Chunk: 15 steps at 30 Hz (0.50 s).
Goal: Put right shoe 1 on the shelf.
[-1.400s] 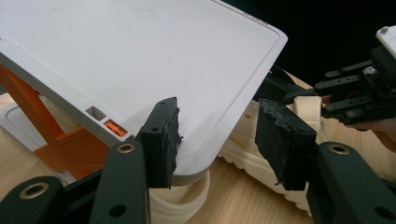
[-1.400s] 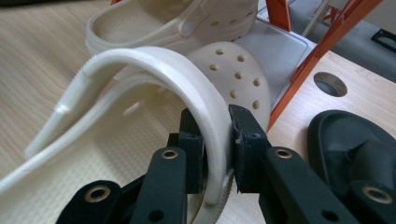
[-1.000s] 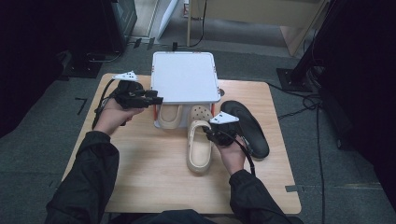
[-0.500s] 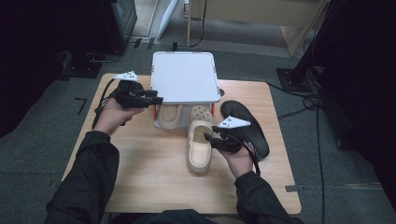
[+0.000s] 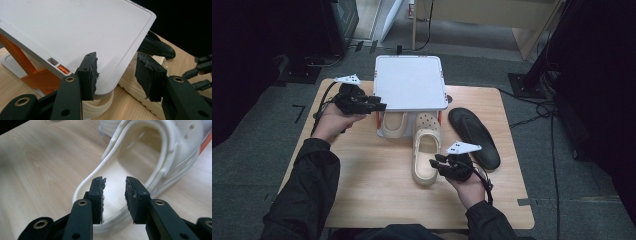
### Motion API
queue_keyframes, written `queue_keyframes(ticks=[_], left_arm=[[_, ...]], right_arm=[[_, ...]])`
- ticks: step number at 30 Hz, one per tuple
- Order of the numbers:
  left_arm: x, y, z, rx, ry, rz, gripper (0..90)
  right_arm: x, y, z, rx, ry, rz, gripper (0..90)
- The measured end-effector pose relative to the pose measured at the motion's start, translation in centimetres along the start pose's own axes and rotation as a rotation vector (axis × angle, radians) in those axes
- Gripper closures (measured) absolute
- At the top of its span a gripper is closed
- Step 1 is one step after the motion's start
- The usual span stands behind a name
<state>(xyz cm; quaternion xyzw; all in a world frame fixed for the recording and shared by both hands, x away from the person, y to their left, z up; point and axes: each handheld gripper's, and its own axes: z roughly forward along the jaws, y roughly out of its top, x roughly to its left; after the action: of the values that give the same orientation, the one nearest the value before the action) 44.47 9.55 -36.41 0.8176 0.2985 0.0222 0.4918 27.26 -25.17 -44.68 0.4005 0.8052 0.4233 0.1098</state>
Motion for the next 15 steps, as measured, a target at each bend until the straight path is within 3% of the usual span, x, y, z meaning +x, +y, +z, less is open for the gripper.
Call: queue_keyframes(ticks=[15], left_arm=[[0.1, 0.0, 0.0, -0.001, 0.031, 0.008, 57.4]], right_arm=[[2.9, -2.9, 0.6, 0.079, 0.070, -0.018, 73.8]])
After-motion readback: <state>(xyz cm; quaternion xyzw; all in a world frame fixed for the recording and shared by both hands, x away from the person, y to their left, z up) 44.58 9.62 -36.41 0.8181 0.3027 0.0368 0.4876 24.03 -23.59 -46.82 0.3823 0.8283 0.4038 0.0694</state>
